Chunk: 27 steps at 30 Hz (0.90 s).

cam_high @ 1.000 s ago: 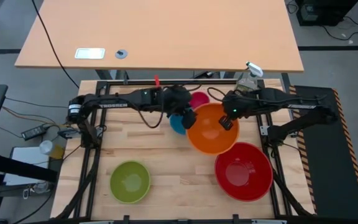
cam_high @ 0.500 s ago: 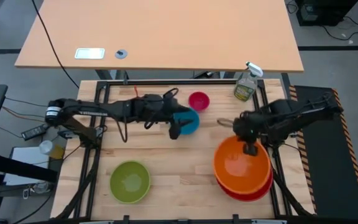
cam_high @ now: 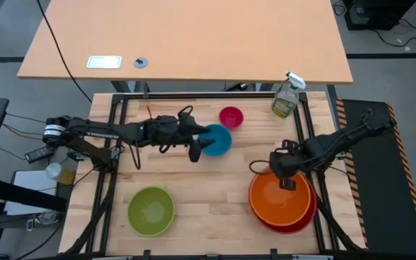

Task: Nest bowls inside each other
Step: Stack the orange bowl on top of the red bowl

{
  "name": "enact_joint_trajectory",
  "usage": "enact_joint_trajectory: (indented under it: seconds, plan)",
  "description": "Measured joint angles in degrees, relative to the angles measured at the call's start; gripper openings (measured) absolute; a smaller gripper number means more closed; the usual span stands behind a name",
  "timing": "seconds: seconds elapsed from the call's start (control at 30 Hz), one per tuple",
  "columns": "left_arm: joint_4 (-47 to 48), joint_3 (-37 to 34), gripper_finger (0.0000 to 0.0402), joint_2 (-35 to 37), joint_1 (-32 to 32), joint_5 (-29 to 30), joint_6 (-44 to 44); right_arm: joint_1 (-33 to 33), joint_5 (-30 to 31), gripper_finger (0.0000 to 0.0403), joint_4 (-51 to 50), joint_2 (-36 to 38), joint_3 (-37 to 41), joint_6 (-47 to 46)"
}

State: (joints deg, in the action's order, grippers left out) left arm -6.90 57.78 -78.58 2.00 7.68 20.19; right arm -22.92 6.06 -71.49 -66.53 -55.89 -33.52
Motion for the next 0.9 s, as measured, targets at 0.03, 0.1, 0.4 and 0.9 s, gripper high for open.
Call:
enact_joint_trajectory:
  seconds: [0.03,0.1,0.4,0.9]
  plan:
    - [-0.05,0.0,0.0247,0.29,0.0,-0.04,0.05,-0.22,-0.02,0.0028,-0.03,-0.19,0.9,-0.03]
    - [-0.24,0.0,0.0247,0.87,0.03,0.09,0.24,-0.45,-0.1,0.0029,0.57,-0.43,2.2,-0.28]
    - [0.22,0.07,0.0247,1.5,0.09,0.14,0.48,-0.46,0.42,0.0041,2.55,-0.45,4.25,-2.9]
    - [0.2,0.07,0.0247,1.5,0.17,0.2,-0.02,-0.22,-2.11,0.016,0.55,-0.45,3.15,-4.93]
